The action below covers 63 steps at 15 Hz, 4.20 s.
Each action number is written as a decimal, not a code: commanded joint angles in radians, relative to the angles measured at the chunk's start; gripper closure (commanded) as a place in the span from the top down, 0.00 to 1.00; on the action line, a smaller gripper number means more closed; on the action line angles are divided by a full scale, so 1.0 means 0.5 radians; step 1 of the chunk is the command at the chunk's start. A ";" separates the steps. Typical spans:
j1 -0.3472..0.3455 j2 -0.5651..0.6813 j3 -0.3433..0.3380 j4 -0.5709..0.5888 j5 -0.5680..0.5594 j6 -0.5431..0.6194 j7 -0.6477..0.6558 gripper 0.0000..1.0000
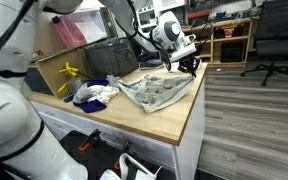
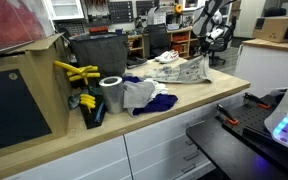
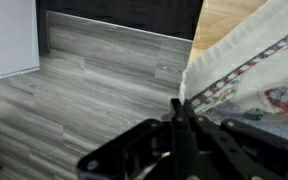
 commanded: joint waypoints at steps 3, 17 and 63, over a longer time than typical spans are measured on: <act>0.018 0.086 -0.081 0.160 -0.024 0.014 0.157 0.26; -0.023 -0.155 0.177 -0.226 0.159 -0.155 -0.142 1.00; -0.095 -0.484 -0.002 -1.211 -0.226 -0.457 -0.375 0.00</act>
